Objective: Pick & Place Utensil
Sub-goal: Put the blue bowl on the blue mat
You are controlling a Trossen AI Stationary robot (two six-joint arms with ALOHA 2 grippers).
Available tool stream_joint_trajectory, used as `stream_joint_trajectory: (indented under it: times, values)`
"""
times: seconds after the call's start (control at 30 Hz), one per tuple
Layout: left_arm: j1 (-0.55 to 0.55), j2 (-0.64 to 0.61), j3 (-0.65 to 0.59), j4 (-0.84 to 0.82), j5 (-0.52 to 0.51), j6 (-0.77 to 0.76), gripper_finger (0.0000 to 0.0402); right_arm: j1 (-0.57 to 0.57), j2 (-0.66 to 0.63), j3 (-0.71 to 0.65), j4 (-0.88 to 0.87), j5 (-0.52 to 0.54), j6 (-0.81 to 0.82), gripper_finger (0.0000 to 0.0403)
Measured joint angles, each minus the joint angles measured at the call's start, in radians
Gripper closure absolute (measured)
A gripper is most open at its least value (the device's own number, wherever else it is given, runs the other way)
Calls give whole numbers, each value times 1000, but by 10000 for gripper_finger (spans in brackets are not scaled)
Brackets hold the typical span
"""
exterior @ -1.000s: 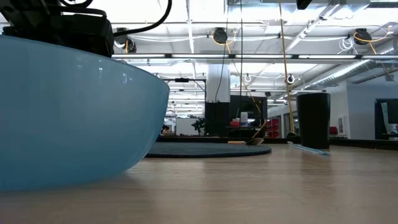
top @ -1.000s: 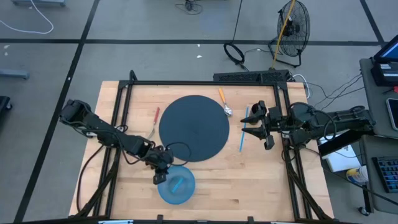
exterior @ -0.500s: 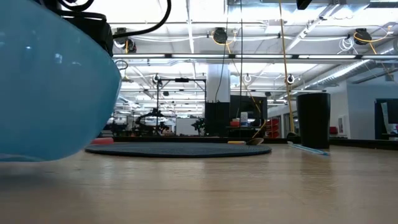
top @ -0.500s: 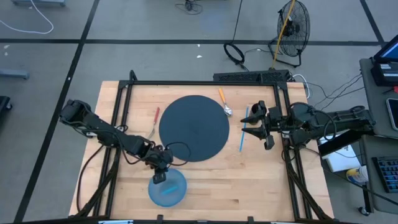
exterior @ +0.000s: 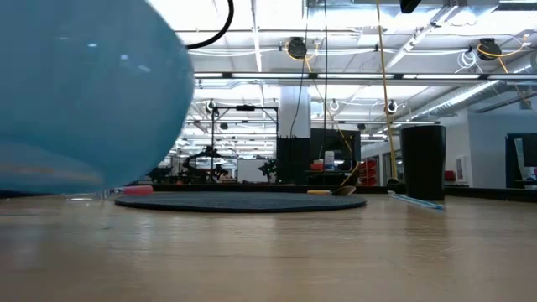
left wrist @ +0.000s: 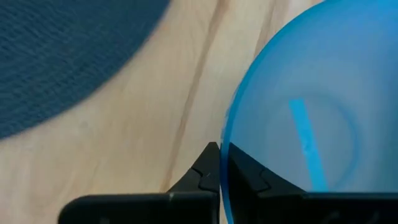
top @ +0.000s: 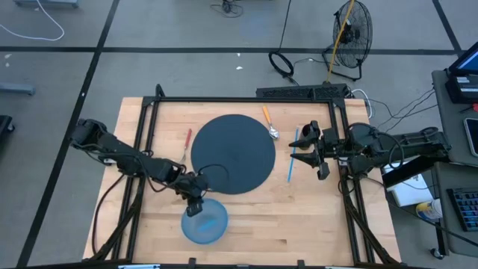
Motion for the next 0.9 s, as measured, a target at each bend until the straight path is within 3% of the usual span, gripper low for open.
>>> stream_joint_trajectory:
  times: [0.4,0.9]
  values:
    - [160,-105,0,-7,-82,-62,395,0,0,0,0,0,2,248]
    - [367,-104,0,-41,-200,-104,394,0,0,0,-1,29,2,248]
